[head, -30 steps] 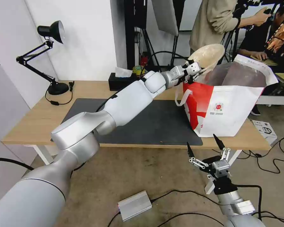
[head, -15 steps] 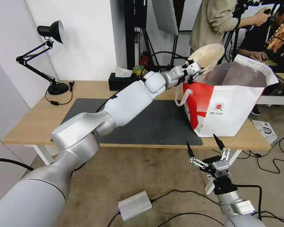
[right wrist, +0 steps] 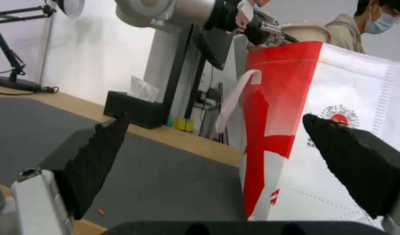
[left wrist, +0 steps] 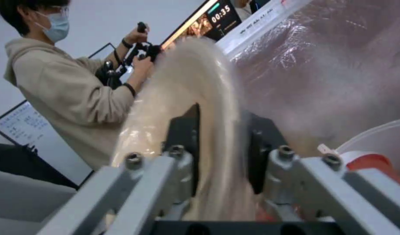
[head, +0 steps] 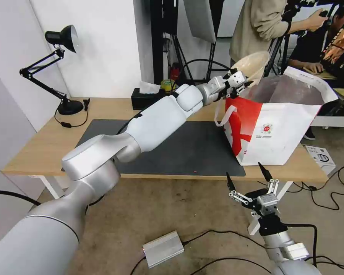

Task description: Pick up the trash from the table and place it into the takeout bag.

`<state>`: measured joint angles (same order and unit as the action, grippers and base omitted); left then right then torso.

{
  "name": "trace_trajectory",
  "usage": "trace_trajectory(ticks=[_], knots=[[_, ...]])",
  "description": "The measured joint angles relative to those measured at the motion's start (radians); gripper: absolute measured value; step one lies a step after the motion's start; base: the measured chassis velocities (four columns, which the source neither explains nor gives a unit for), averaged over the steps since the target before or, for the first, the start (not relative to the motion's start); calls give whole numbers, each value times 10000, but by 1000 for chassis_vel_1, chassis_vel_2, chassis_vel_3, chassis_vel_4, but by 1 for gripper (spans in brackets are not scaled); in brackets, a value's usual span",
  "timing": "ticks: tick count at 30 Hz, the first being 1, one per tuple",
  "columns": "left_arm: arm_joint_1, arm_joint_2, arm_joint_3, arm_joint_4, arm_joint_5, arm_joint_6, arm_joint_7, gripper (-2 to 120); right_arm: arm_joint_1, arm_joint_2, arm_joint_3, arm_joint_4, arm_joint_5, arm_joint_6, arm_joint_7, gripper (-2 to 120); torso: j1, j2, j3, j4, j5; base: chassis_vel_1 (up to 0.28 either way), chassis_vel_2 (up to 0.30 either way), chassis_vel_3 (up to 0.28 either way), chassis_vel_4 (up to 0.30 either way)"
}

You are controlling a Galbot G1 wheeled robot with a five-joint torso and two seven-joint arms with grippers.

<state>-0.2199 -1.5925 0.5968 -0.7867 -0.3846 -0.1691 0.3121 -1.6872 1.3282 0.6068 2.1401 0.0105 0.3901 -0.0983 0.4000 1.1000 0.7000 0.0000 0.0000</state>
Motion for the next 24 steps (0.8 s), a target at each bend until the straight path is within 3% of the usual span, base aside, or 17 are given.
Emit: trace_trajectory(ticks=[8, 17, 24], knots=[[-7, 0, 57, -2, -26, 2, 7, 55, 0, 0, 0, 0, 0, 0, 0, 100, 0, 0, 0, 0, 0, 0, 0, 0, 0], [-49, -1, 80, 41, -36, 18, 17, 70, 0, 0, 0, 1, 0, 0, 0, 100, 0, 0, 0, 0, 0, 0, 0, 0, 0], [-76, -1, 81, 62, -37, 24, 26, 75, 0, 0, 0, 0, 0, 0, 0, 100, 0, 0, 0, 0, 0, 0, 0, 0, 0]])
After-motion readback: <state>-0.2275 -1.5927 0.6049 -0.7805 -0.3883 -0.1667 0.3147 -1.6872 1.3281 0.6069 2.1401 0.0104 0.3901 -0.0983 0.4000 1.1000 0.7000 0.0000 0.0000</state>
